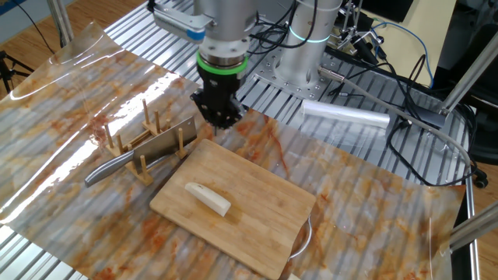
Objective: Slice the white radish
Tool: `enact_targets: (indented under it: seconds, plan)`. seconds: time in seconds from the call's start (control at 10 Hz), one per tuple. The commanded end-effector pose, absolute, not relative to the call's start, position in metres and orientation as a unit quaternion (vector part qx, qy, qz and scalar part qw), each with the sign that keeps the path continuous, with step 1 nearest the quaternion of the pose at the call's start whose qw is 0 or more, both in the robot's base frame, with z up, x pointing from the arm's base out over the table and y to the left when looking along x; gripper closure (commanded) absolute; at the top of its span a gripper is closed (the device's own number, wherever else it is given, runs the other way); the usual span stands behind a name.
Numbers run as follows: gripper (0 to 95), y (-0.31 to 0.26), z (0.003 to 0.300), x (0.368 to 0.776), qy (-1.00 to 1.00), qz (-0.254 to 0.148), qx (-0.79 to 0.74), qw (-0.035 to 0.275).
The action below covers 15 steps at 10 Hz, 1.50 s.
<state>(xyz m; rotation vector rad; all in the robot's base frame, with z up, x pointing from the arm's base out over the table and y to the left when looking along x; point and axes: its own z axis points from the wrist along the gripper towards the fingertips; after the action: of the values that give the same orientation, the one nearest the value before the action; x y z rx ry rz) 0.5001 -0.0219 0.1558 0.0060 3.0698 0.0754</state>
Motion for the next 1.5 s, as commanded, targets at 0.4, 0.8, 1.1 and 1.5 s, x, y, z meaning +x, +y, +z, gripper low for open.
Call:
enact_targets:
  seconds: [0.4,0.8,1.1,1.5]
  plan:
    - [95.0,-0.047,0.147,0.519,0.999,0.025,0.011,0.021]
    - [95.0,-0.069,0.143,0.534,0.999,0.025,0.033,0.016]
    - [95.0,-0.084,0.140,0.543,0.999,0.027,0.045,0.013]
    - [76.0,-0.098,0.135,0.553,0.999,0.026,0.042,0.015]
